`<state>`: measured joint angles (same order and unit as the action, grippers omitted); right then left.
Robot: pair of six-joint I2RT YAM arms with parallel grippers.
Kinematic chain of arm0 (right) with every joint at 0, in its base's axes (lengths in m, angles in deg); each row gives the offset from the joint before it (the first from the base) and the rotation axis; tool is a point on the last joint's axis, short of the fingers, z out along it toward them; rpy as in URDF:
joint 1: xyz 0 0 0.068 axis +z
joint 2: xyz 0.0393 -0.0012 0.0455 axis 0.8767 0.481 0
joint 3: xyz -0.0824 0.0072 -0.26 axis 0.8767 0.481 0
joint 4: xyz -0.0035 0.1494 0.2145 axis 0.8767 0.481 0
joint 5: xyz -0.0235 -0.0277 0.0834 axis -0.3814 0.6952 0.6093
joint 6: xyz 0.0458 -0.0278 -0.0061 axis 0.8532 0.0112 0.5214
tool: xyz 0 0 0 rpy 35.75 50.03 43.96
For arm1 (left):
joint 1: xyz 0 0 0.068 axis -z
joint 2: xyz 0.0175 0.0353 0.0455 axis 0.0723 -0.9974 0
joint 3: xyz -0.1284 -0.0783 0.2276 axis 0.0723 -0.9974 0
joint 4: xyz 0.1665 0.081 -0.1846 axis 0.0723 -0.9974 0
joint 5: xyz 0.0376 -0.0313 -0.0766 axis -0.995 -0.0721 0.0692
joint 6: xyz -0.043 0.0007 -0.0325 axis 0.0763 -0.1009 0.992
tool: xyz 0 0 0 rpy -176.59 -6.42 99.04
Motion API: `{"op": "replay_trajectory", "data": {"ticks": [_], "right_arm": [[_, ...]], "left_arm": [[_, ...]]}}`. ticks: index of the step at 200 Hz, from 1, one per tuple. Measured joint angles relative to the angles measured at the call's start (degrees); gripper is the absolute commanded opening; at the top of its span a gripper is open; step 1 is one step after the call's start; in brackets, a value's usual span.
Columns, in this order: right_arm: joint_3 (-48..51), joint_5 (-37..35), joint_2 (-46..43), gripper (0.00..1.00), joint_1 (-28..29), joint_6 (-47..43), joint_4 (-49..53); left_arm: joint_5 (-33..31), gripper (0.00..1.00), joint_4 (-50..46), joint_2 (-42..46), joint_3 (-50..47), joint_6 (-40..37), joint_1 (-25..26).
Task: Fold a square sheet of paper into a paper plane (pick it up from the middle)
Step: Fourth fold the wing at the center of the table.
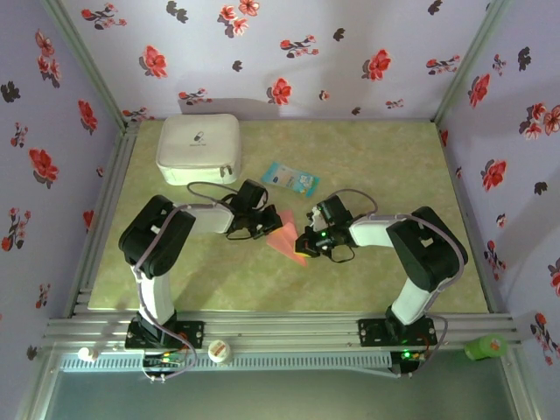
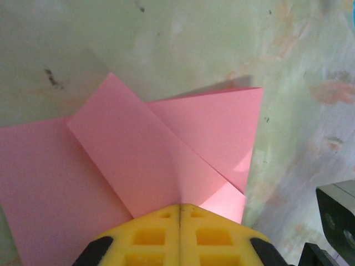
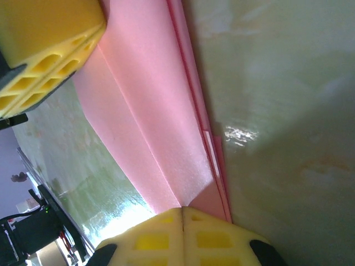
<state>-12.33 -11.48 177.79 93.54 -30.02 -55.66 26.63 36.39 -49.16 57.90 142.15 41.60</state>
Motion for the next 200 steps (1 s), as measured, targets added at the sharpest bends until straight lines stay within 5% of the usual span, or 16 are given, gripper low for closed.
{"op": "replay_trajectory", "data": {"ticks": [200], "right_arm": [[-0.13,-1.05,-0.09,0.00,0.00,-0.04,-0.26]], "left_arm": [[2.21,0.06,-4.81,-3.45,6.10,-5.62,-7.28]]}}
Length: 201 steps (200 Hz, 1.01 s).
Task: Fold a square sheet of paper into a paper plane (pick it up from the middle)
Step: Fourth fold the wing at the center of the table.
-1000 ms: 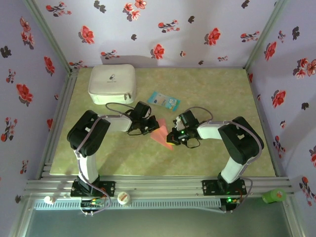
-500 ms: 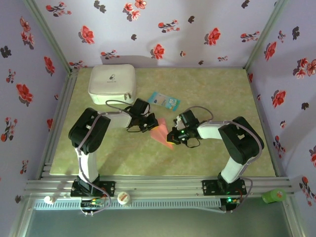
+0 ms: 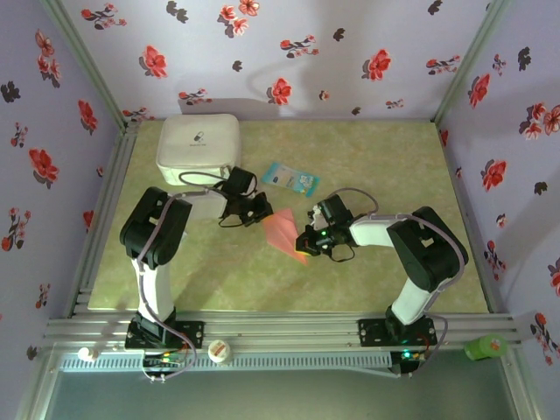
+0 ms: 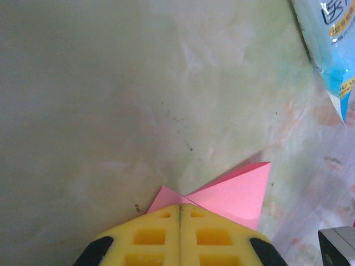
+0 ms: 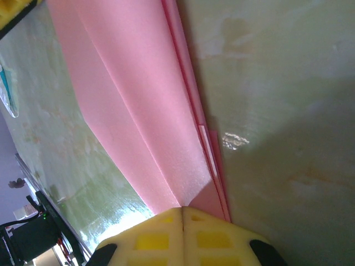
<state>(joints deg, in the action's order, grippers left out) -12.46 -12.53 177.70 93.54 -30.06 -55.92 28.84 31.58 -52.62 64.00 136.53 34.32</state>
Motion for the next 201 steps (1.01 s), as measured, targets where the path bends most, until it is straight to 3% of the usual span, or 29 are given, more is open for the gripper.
{"op": "replay_trajectory", "data": {"ticks": [68,124,201], "right_arm": [[0.00,0.28,-0.02,0.00,-0.02,0.00,0.28],[-0.39,0.28,-0.02,0.00,0.00,0.02,1.11],[-0.76,0.28,-0.02,0.01,0.00,0.02,2.19]], "left_arm": [[-6.27,0.07,-6.03,-0.09,3.63,-3.78,-3.08],[-9.16,0.09,-10.29,5.66,4.07,-5.81,-1.27],[-2.58,0.09,-3.13,7.93,1.88,-5.90,6.58]]}}
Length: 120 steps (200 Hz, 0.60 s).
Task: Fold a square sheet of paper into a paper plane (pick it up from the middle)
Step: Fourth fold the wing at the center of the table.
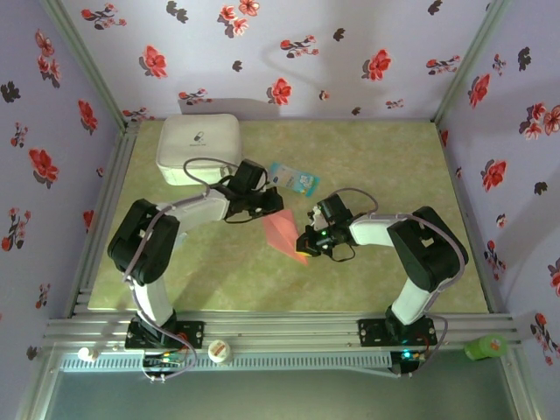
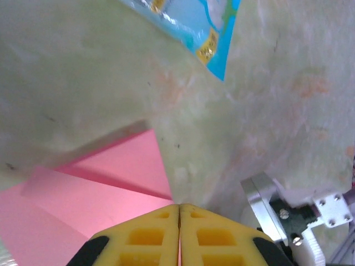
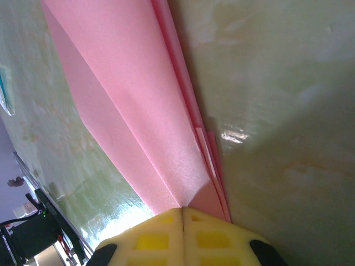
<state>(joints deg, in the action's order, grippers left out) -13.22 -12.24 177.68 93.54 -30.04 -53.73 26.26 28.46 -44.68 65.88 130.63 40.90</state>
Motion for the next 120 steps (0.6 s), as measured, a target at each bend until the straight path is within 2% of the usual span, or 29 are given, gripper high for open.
{"op": "replay_trajectory", "data": {"ticks": [59,120], "right_arm": [[-0.13,0.02,0.00,0.02,0.00,0.04,0.11],[-1.84,-0.22,-0.59,0.06,0.00,0.04,4.76]], "left_arm": [[1.97,0.09,6.56,-5.62,-5.35,2.43,0.39],[3.02,0.09,14.23,-5.53,-9.64,3.63,0.37]]}}
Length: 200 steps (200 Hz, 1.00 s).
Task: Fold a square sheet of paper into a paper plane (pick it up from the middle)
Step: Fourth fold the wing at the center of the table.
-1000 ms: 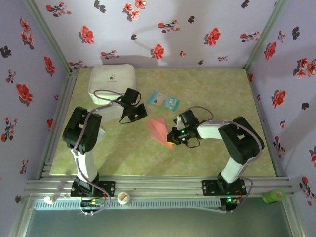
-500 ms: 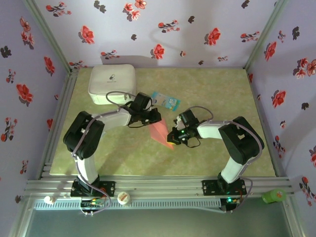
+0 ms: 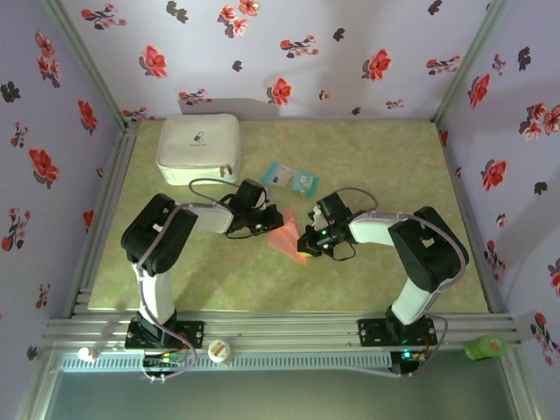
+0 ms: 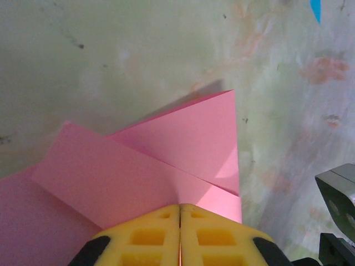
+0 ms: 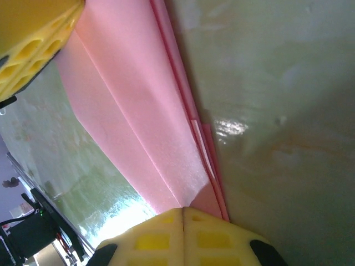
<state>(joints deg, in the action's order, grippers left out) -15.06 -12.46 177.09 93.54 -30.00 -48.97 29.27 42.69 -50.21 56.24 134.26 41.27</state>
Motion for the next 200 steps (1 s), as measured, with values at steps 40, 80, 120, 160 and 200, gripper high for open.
{"op": "replay_trajectory", "data": {"ticks": [40,80,120,160,200], "right_arm": [[-2.69,0.04,-0.83,0.09,0.00,0.15,1.46],[-4.17,0.66,-0.33,0.09,0.00,0.50,1.27],[-6.14,1.97,3.13,0.09,0.22,1.07,0.61],[-8.20,1.99,6.71,0.09,1.22,1.11,-0.11],[-4.61,2.84,6.58,0.10,1.18,1.53,-4.72]], "left_arm": [[-0.04,0.09,2.29,0.46,-1.40,0.07,0.00],[-0.13,0.09,2.47,0.57,-1.57,0.26,0.00],[-0.24,0.09,2.51,0.59,-1.57,1.07,0.00],[-0.24,0.09,2.49,0.59,-1.57,1.11,0.00],[-0.57,0.09,2.54,0.66,-1.73,1.22,0.00]]}}
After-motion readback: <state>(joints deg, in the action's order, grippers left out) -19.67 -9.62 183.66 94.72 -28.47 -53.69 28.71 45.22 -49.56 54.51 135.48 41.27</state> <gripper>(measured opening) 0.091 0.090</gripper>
